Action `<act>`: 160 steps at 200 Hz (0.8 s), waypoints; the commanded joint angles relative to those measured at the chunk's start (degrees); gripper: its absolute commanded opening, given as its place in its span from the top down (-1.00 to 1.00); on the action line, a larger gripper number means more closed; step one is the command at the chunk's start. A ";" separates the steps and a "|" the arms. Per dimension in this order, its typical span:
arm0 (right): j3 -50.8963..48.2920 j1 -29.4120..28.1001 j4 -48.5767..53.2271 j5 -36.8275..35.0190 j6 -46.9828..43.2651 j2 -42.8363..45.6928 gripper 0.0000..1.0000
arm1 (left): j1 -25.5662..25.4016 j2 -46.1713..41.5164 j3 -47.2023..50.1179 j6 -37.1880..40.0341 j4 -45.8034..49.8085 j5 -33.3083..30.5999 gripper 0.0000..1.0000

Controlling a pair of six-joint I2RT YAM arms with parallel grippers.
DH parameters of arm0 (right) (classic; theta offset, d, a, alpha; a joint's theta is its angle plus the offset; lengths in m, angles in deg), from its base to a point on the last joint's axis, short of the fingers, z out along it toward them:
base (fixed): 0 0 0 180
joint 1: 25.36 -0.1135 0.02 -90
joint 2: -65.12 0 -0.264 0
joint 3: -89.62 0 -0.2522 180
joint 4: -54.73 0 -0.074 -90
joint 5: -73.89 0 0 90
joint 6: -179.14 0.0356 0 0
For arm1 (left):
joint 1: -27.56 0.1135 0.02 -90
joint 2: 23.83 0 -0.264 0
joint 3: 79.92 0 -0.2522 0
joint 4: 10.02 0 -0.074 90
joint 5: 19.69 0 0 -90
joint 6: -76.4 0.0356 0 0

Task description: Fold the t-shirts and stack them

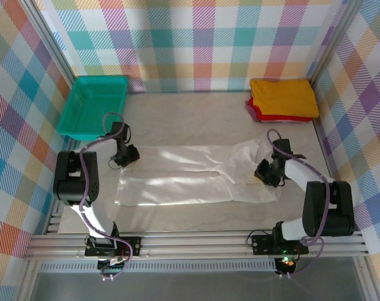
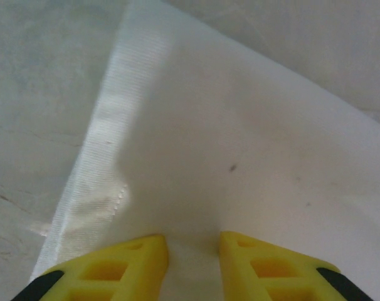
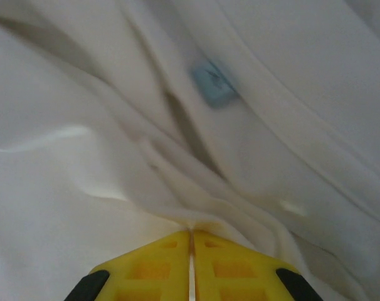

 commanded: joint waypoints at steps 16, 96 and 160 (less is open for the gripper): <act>-1.80 0.22 -2.08 -0.76 1.66 -1.82 0.82 | 1.96 0.50 9.03 -5.57 -0.78 7.34 0.49; 15.62 -3.51 8.74 -6.38 -2.50 5.98 0.73 | 2.60 -13.53 17.85 -11.86 2.19 4.62 0.58; 31.67 -11.24 2.27 -5.63 -3.88 -16.71 0.91 | -3.16 -13.46 0.38 -7.60 8.07 -4.19 0.52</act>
